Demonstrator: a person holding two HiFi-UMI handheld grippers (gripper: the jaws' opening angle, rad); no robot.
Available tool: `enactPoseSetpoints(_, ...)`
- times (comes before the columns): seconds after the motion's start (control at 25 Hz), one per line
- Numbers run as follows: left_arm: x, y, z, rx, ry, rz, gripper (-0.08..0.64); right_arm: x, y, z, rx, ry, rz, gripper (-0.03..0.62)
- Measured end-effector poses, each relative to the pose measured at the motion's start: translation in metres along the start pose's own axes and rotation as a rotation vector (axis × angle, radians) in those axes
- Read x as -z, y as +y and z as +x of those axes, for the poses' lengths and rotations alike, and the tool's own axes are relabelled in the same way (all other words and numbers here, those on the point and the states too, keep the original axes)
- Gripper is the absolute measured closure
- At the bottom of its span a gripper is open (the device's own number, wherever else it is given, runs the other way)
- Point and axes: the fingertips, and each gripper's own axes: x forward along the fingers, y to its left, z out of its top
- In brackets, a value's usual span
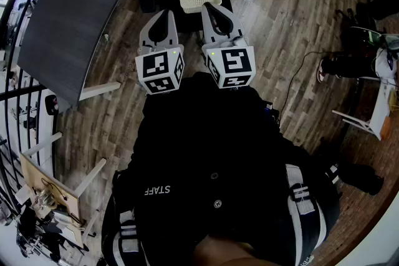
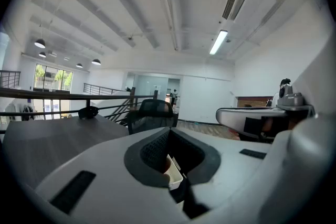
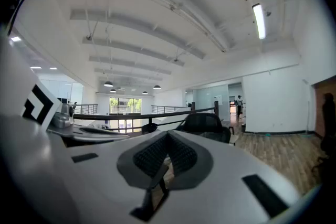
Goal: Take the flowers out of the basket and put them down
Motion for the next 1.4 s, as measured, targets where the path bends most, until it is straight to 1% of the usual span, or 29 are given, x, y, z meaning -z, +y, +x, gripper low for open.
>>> enactPoseSetpoints(0.12, 0.003, 0.002, 0.000, 0.000, 0.002, 0.000, 0.561, 0.002, 0.002, 0.001, 0.002, 0.001, -0.003, 0.580)
enactPoseSetpoints(0.32, 0.012, 0.008, -0.005, 0.000, 0.014, -0.009, 0.561, 0.007, 0.005, 0.002, 0.025, 0.006, 0.023, 0.578)
enactPoseSetpoints(0.56, 0.027, 0.023, -0.012, -0.022, 0.039, -0.037, 0.561, 0.017, 0.006, 0.003, 0.046, 0.029, 0.017, 0.579)
enactPoseSetpoints(0.92, 0.065, 0.060, -0.027, -0.067, 0.109, -0.099, 0.561, 0.055, 0.003, 0.010, 0.100, 0.148, 0.010, 0.578)
enactPoseSetpoints(1.12, 0.084, 0.086, -0.032, -0.108, 0.153, -0.139, 0.561, 0.071, 0.003, 0.015, 0.116, 0.209, 0.004, 0.578)
enactPoseSetpoints(1.28, 0.094, 0.100, -0.024, -0.132, 0.182, -0.169, 0.561, 0.082, 0.001, 0.020, 0.113, 0.252, -0.001, 0.578)
enactPoseSetpoints(1.4, 0.099, 0.100, -0.006, -0.129, 0.205, -0.167, 0.561, 0.090, -0.005, 0.032, 0.106, 0.276, 0.005, 0.578)
